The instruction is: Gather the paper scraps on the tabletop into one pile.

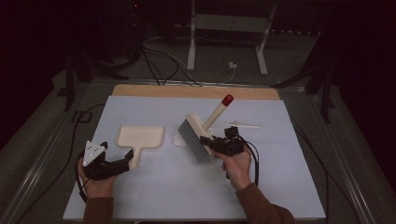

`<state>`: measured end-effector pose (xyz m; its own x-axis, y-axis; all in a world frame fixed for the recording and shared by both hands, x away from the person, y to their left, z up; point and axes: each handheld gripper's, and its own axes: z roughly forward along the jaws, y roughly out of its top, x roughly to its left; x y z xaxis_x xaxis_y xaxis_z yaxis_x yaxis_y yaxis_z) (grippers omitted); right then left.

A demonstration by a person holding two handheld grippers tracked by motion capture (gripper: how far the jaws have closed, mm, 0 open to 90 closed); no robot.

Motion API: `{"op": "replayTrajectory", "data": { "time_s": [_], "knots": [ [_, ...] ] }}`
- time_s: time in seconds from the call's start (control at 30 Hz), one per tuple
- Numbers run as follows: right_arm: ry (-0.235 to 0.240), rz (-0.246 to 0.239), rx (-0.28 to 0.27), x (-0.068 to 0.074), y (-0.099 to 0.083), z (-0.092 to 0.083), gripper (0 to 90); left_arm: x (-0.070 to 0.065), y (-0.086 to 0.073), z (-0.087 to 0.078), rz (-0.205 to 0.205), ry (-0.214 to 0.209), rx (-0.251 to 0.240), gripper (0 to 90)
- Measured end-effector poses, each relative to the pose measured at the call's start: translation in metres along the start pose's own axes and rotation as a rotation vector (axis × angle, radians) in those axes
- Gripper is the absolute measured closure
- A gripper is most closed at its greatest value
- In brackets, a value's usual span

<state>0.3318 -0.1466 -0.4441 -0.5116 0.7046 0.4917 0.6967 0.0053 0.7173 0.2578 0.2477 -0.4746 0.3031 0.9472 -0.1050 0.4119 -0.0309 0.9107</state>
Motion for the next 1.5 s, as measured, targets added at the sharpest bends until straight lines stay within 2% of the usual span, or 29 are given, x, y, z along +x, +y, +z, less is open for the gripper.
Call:
{"op": "replayTrajectory", "data": {
  "time_s": [0.1, 0.13, 0.3, 0.47, 0.53, 0.7, 0.9, 1.1, 1.37, 1.5],
  "knots": [
    [-0.013, -0.002, 0.001, 0.012, 0.002, 0.020, 68.1, 0.002, 0.000, -0.001, -0.005, 0.000, -0.002, 0.5],
    [-0.013, -0.002, 0.001, 0.012, 0.002, 0.020, 68.1, 0.002, 0.000, -0.001, -0.006, 0.002, -0.004, 0.5],
    [-0.071, 0.007, 0.024, 0.019, 0.004, 0.049, 68.0, 0.004, 0.000, -0.002, -0.011, 0.003, -0.007, 0.5],
    [-0.114, 0.016, 0.035, 0.020, 0.001, 0.065, 68.0, 0.003, 0.000, -0.002, -0.008, 0.001, -0.005, 0.5],
    [-0.124, 0.038, 0.059, 0.018, -0.002, 0.074, 68.1, 0.003, 0.000, -0.001, -0.007, 0.000, -0.003, 0.5],
    [-0.170, 0.055, 0.067, 0.014, -0.003, 0.082, 68.1, 0.003, 0.000, -0.001, -0.005, 0.000, 0.000, 0.6],
    [-0.201, 0.055, 0.071, 0.007, -0.002, 0.078, 68.0, 0.003, 0.000, -0.001, -0.007, -0.001, -0.001, 0.5],
    [-0.239, 0.049, 0.067, 0.002, -0.002, 0.065, 68.1, 0.003, -0.001, -0.001, -0.009, 0.000, 0.001, 0.5],
    [-0.251, 0.110, 0.053, -0.018, -0.009, 0.037, 68.0, 0.003, -0.001, -0.001, -0.010, 0.001, 0.002, 0.6],
    [-0.262, 0.119, 0.046, -0.024, -0.012, 0.025, 68.0, 0.002, -0.001, 0.000, -0.009, 0.001, 0.003, 0.5]
  ]
}}
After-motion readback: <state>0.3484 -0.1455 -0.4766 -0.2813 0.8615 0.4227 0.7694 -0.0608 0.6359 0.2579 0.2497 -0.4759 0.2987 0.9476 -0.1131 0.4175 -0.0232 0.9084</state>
